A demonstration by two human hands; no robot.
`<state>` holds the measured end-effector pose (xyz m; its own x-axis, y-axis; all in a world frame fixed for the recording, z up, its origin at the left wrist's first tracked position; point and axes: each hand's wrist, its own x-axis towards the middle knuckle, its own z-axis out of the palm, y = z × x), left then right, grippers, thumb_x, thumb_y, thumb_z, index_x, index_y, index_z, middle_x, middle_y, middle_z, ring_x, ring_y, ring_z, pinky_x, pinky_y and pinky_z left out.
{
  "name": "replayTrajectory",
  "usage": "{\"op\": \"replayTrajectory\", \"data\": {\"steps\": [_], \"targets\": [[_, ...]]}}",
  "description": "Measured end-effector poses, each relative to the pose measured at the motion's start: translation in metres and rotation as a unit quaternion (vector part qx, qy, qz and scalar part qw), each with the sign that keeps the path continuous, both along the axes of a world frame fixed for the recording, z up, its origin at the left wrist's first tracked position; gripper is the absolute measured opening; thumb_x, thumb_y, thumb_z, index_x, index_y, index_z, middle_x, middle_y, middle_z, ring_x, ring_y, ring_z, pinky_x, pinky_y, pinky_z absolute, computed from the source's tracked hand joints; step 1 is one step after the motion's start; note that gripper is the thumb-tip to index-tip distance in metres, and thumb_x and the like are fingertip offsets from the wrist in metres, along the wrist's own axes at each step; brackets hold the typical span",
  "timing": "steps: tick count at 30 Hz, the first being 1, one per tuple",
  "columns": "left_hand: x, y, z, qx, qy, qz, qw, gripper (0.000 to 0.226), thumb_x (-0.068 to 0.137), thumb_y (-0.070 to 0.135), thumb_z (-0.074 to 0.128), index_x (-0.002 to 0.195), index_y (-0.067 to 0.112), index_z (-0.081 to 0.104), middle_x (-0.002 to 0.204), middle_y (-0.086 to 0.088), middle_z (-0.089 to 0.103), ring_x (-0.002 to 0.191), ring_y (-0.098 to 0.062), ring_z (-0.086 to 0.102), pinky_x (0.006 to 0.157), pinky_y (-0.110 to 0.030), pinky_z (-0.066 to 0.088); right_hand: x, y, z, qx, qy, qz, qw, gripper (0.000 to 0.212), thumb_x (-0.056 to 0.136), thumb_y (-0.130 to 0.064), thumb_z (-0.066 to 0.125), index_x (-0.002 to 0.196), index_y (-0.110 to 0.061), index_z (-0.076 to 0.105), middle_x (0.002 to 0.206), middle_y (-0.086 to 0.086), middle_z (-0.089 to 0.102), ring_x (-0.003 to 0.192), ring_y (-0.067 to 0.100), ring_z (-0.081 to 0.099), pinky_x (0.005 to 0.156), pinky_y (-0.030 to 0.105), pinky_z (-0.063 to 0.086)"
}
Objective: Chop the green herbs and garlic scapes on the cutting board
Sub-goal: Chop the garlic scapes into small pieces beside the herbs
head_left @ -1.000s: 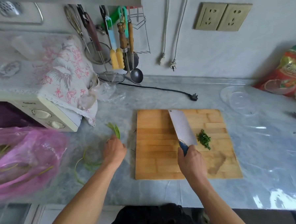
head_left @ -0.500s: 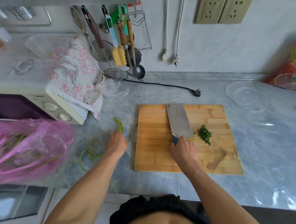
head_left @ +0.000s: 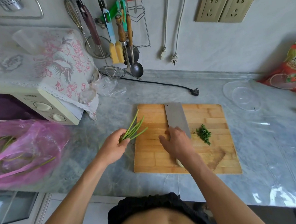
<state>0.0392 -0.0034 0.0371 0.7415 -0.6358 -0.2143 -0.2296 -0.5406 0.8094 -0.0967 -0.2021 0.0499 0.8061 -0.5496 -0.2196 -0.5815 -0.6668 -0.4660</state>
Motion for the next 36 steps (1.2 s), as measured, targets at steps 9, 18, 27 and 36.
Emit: {"op": "replayTrajectory", "data": {"steps": [9,18,27,36], "targets": [[0.02,0.013,0.053,-0.056,0.143,-0.076,0.985,0.01,0.093,0.01,0.06,0.1,0.004,0.065,0.06,0.008,0.046,0.059,-0.008,0.044,0.057,-0.021,0.039,0.032,0.011,0.017,0.157,-0.12,0.127,0.972,0.061,0.087,-0.03,0.07,0.14,-0.015,0.045,0.124,0.003,0.058,0.101,0.018,0.061,0.088,0.031,0.052],[0.037,0.015,0.07,-0.109,0.243,0.009,0.964,0.017,0.098,-0.002,0.049,0.099,0.003,0.065,0.075,-0.008,0.05,0.048,-0.008,0.029,0.042,-0.018,0.019,0.034,0.014,0.036,0.422,-0.12,0.011,0.898,0.023,0.095,-0.025,0.063,0.108,-0.006,0.064,0.091,0.011,0.073,0.071,0.017,0.063,0.067,0.034,0.056],[0.023,-0.007,0.055,-0.114,0.258,0.017,0.959,0.015,0.096,0.001,0.051,0.097,0.002,0.066,0.082,-0.002,0.066,0.048,-0.009,0.038,0.045,-0.021,0.023,0.022,0.008,0.037,0.472,-0.238,-0.148,0.836,0.017,0.093,-0.009,0.065,0.106,0.001,0.062,0.079,0.012,0.072,0.063,0.018,0.061,0.059,0.028,0.054],[0.022,-0.021,0.065,-0.088,0.208,-0.013,0.974,0.016,0.095,0.001,0.054,0.088,-0.001,0.067,0.074,-0.002,0.068,0.055,-0.012,0.05,0.051,-0.023,0.037,0.02,0.001,0.043,0.476,-0.216,-0.1,0.846,0.008,0.093,-0.006,0.063,0.093,0.001,0.066,0.079,0.011,0.072,0.059,0.015,0.061,0.058,0.026,0.056]]}}
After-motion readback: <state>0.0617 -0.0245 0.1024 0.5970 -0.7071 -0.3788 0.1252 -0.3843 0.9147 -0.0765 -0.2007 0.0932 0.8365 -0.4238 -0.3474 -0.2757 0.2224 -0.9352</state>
